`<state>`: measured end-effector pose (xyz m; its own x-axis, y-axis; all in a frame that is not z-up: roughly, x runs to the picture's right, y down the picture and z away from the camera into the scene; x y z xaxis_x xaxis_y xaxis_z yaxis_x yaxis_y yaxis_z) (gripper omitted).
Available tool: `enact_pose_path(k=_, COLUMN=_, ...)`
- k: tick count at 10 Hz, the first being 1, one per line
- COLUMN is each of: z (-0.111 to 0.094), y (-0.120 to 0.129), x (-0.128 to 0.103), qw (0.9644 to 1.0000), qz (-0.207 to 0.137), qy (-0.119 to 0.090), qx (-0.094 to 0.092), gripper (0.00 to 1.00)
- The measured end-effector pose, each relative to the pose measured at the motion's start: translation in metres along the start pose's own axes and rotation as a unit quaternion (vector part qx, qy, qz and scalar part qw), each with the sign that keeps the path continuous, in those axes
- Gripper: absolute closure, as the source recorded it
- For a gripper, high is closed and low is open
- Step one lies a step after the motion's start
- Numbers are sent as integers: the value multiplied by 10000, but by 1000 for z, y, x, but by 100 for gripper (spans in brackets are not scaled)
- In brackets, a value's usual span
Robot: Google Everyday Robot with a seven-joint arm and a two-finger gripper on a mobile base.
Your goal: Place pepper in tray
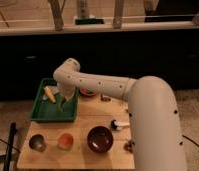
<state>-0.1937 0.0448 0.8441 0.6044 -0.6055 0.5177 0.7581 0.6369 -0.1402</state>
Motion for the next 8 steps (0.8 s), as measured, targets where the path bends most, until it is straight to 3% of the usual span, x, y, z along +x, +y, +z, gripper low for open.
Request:
enact_pose_path(k=5, z=12, y=-18, x=-5, qw=9997, qz=-189, qy=-122, qx=-139, gripper=25)
enact_pose_path(k=6, z=16, y=-20, x=-5, qw=9995, qz=-218, qy=-157, qx=-180, gripper=20)
enact_pose_path(k=8, z=20, y=-23, x=-4, qw=9993, qz=-241, qy=-197, qx=-224, gripper=20)
